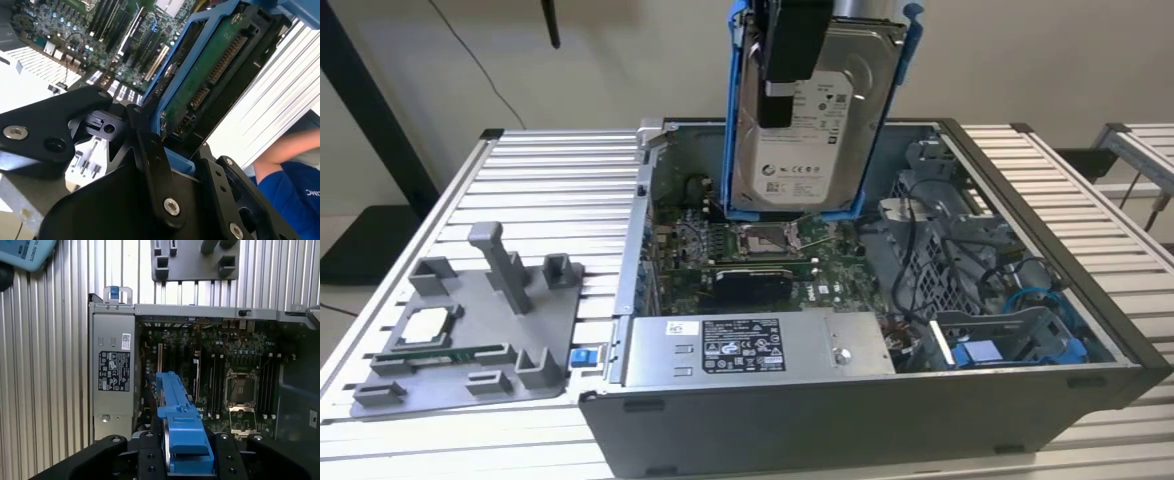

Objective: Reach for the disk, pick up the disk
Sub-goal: 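Pick up the disk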

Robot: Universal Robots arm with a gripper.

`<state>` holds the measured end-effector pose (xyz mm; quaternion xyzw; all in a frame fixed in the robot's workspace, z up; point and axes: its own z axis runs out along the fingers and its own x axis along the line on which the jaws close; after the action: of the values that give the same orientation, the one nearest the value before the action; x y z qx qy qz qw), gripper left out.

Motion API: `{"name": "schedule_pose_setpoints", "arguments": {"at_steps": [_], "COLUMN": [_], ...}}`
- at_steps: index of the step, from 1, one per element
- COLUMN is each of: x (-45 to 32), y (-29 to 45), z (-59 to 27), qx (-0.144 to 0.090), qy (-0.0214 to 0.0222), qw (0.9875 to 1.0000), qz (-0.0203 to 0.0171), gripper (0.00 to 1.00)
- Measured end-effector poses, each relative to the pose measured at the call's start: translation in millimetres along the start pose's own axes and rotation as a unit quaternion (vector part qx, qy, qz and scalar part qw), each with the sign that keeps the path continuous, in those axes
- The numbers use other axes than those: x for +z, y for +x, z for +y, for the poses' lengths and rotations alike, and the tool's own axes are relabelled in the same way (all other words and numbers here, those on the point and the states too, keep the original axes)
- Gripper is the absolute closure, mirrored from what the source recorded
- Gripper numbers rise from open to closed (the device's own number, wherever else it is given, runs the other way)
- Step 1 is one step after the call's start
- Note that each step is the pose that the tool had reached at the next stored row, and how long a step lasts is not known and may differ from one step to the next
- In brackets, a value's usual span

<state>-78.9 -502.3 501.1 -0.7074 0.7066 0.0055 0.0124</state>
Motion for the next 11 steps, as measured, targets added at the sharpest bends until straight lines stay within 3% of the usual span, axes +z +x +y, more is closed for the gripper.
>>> {"name": "schedule_pose_setpoints", "arguments": {"at_steps": [11], "x": [-0.4], "y": [16.6], "z": [-4.3], "qx": [0.000], "qy": [-0.0001], "qw": [1.0000], "qz": [0.0000], "gripper": [1.00]}}
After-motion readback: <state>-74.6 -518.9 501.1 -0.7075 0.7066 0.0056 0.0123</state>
